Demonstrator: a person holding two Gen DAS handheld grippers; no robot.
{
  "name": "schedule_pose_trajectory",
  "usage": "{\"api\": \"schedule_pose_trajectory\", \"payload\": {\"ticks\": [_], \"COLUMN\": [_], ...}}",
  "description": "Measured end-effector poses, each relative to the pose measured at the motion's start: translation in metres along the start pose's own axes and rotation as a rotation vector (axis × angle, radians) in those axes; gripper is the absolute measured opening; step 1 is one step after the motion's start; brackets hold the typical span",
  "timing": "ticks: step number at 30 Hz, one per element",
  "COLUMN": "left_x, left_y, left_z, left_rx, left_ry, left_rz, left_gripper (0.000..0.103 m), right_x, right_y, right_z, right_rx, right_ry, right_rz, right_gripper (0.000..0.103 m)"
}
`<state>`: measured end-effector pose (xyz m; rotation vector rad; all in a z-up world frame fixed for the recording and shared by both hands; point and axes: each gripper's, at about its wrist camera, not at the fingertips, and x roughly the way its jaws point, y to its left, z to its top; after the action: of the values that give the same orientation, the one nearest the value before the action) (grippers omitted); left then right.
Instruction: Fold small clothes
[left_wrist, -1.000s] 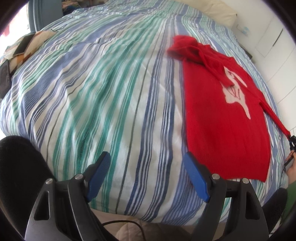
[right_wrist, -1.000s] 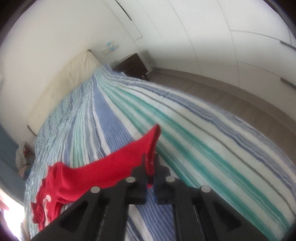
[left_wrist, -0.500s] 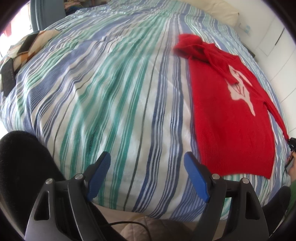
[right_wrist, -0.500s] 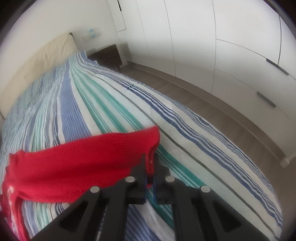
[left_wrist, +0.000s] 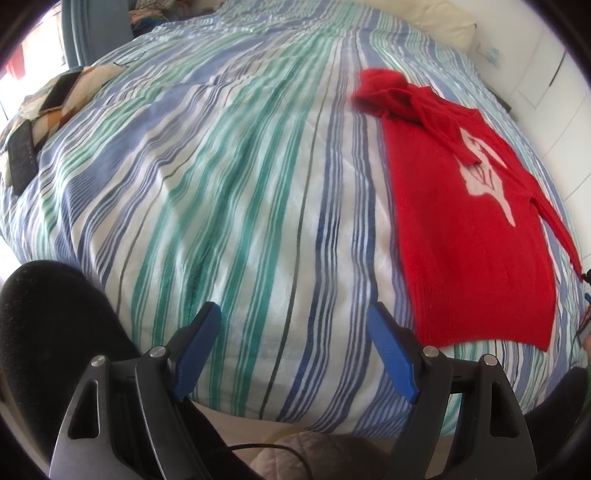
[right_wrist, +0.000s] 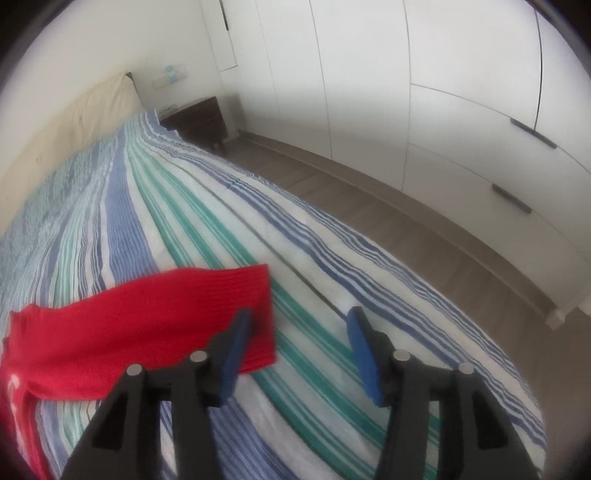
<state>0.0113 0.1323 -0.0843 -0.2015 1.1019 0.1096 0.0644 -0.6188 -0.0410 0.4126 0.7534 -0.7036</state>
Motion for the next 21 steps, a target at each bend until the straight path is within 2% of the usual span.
{"api": "schedule_pose_trajectory", "payload": {"ticks": [4,7,11,14,17,18,21], "left_x": [-0.002,-0.012,-0.041,-0.057,-0.056,-0.053,-0.044], "left_y": [0.000,-0.004,-0.017,-0.037,-0.066,-0.076,-0.099], "left_z": [0.004,0.018,0.052,0.076,0.092,0.097,0.116], "left_rx": [0.007,0.034,0.092,0.148,0.226,0.254,0.304], "left_ry": [-0.011,-0.045,-0.152,-0.215,-0.208,-0.192,-0.156], "left_rz": [0.000,0.004,0.012,0.002,-0.033,-0.055,-0.113], "left_gripper": [0.083,0.083,0.085,0.093,0.094,0.094,0.094], "right_x": [-0.017,-0.051,-0.099,-0.122,-0.139,-0.144,-0.146], "right_y": [-0.016,-0.024,-0.023,-0.004,0.022,0.030,0.054], "right_z": [0.001,0.005,0.003,-0.001,-0.019,-0.028,-0.044], "right_rx": [0.034,0.081,0.147,0.081,-0.014,-0.046,-0.140], "right_ry": [-0.051,-0.191,-0.326,-0.353,-0.343,-0.351,-0.353], "right_rz": [-0.131,-0.143,-0.045,0.049,0.151,0.174,0.183], "right_gripper": [0.063,0.063,0.073,0.073,0.074,0.078,0.082]}}
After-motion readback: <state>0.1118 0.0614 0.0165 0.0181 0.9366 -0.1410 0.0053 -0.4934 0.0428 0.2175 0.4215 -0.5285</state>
